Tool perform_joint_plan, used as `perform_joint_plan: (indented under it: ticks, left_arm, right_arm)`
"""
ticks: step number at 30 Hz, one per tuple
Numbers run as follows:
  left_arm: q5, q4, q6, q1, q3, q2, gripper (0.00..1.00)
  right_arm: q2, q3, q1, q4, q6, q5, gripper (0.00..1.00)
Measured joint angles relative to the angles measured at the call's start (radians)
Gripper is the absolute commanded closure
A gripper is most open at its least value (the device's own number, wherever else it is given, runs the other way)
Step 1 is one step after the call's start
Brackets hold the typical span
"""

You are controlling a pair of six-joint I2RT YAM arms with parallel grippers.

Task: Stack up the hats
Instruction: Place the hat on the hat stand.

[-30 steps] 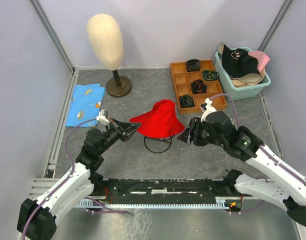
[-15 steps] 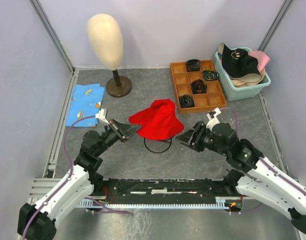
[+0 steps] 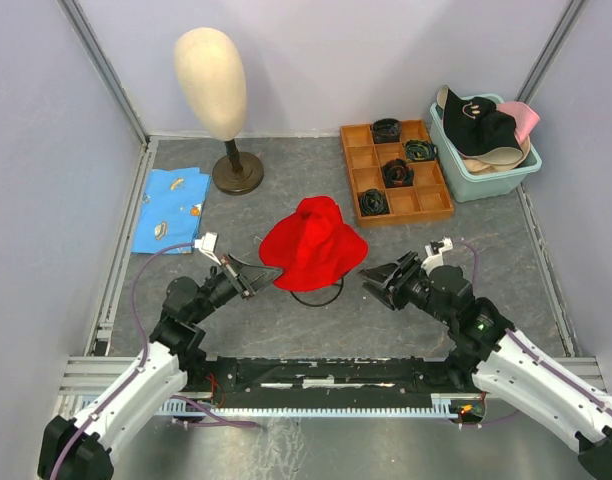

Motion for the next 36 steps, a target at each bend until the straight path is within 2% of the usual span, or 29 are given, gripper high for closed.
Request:
perform_joint_plan:
  ticks: [10, 14, 24, 36]
  left_arm:
    - [0.079, 0.075, 0.017, 0.000, -0.009, 0.105, 0.97]
    - [0.101, 0.080, 0.034, 0.000, 0.003, 0.140, 0.97]
    - [0.119, 0.105, 0.037, 0.000, 0.024, 0.191, 0.97]
    - [0.125, 0.121, 0.048, 0.000, 0.024, 0.200, 0.97]
  right_arm:
    - [-0.005, -0.066, -0.181, 0.206, 0.074, -0.069, 0.43]
    - [0.009, -0.086, -0.205, 0.275, 0.093, -0.103, 0.43]
    - [0.249, -0.100, -0.206, 0.500, 0.107, -0.181, 0.46]
    - [0.181, -0.087, -0.271, 0.520, 0.106, -0.212, 0.46]
